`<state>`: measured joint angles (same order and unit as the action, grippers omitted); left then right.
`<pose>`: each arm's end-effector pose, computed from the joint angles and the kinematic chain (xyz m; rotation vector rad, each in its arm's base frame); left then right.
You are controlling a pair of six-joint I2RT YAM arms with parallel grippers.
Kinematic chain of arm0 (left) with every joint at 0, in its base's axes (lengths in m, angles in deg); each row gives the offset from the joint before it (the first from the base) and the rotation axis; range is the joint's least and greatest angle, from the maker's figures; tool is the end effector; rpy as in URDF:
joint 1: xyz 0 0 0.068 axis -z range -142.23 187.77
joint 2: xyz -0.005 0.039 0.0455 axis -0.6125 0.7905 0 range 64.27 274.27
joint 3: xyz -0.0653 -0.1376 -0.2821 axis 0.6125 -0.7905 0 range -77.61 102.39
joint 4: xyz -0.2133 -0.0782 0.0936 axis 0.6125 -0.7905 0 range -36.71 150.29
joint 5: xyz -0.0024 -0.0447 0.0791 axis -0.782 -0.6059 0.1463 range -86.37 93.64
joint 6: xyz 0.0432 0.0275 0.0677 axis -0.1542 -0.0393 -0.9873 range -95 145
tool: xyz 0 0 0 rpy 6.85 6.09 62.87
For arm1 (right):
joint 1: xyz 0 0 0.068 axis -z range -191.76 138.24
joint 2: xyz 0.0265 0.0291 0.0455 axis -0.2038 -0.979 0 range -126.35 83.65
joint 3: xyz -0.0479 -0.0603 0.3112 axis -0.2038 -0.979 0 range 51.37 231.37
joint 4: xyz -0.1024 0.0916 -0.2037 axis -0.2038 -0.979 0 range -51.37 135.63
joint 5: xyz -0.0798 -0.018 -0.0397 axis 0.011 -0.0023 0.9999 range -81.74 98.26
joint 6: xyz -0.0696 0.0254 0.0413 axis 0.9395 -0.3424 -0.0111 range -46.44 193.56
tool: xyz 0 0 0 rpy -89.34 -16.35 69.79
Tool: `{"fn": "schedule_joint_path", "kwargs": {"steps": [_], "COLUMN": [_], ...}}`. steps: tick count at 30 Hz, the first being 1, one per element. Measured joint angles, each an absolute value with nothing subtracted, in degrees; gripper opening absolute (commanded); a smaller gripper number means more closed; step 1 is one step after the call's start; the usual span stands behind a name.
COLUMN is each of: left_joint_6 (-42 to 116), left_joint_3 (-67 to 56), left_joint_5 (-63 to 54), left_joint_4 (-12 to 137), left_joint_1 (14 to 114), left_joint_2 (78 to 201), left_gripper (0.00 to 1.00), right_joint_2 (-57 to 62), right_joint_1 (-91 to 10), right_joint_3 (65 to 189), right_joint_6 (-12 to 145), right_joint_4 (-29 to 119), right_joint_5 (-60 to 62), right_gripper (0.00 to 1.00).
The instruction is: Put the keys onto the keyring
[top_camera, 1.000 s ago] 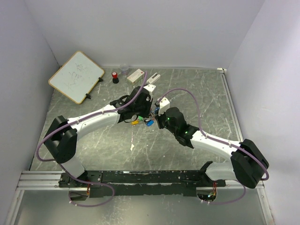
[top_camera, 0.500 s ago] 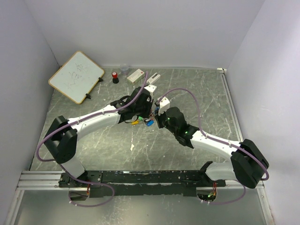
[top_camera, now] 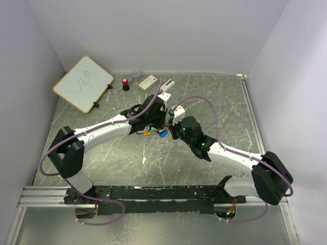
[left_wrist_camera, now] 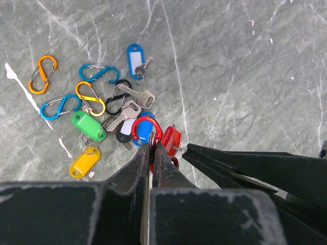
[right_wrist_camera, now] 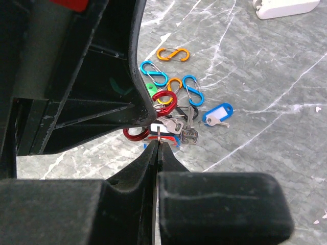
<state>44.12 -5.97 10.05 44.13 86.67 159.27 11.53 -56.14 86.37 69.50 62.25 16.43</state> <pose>0.2657 -0.2918 0.2958 0.5335 2.2431 -0.5006 0.2079 0.1886 0.2700 -0.5803 1.8599 0.4272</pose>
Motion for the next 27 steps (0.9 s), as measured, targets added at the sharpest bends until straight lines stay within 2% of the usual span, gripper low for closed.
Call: {"fn": "schedule_joint_path", "kwargs": {"steps": [27], "left_joint_6": [44.1], "left_joint_3": [-6.0], "left_joint_5": [10.4], "left_joint_4": [44.2], "left_joint_1": [86.7], "left_joint_2": [159.3], "left_gripper": [0.07], "right_joint_2": [12.7], "right_joint_1": [-56.1], "right_joint_3": [85.6], "right_joint_6": [69.5], "right_joint_4": [63.3], "right_joint_5": [13.7], "right_gripper": [0.0]}}
